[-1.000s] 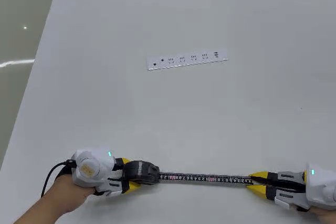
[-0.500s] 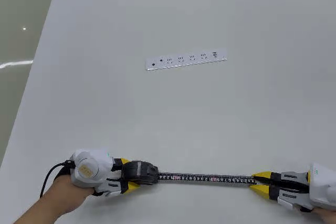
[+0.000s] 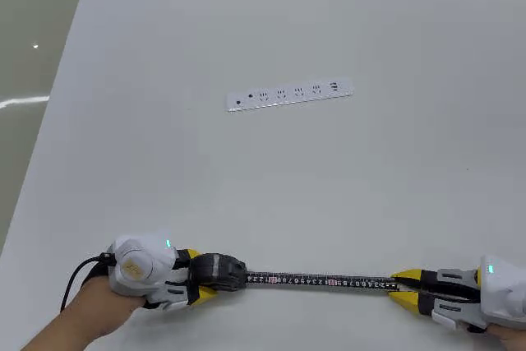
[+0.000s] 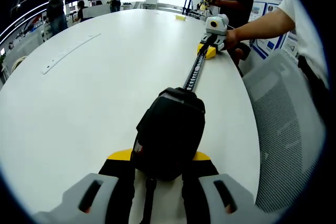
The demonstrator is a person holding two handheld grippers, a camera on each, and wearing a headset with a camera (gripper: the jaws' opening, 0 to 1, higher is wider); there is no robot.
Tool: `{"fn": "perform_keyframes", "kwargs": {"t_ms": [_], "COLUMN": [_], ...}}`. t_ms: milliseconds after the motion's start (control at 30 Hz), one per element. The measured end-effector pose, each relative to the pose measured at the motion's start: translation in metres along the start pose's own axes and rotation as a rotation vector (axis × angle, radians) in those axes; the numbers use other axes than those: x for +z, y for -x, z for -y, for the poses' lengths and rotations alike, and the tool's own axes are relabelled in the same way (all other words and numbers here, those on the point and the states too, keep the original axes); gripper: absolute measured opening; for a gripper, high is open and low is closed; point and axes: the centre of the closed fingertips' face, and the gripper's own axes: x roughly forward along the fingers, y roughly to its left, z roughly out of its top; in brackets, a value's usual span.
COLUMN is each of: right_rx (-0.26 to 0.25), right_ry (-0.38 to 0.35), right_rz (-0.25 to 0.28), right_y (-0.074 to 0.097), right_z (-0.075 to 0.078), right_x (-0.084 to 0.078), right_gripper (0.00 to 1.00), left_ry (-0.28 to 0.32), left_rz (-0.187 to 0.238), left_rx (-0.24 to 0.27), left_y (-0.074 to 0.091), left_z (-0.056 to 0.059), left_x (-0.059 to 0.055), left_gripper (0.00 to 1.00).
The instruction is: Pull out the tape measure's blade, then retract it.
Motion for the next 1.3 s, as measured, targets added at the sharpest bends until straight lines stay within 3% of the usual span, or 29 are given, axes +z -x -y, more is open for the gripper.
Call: {"fn": "perform_keyframes", "kwargs": {"t_ms": [567,833,967,1067,1300], "right_rx": [-0.010,-0.020,-0.027,-0.038,-0.070], "right_ry": [0.000,-0.021,-0.020,-0.018,-0.023], "right_rz": [-0.022,0.011,0.006,0.008,0.012], "right_y": [-0.004,-0.006,-0.005,-0.005,-0.006], "right_z": [-0.002,-0.003,-0.003,-0.004,-0.005], "right_x": [0.001,0.009,0.011,0.015,0.018], "right_gripper": [0.18,0.24,0.27,0.33,0.36], "left_ry": [-0.029,-0.016,-0.011,0.004,0.026], "left_rz": [-0.033,-0.032,-0.019,-0.008,0.006], "left_rx": [0.013,0.021,0.047,0.049,0.074], "left_y": [0.000,0.001,0.003,0.005,0.013], "left_z": [0.000,-0.001,-0.005,-0.006,-0.010], "left_x": [0.000,-0.001,0.002,0.003,0.003], "left_gripper": [0.31,0.32,0.41,0.43,0.48]}}
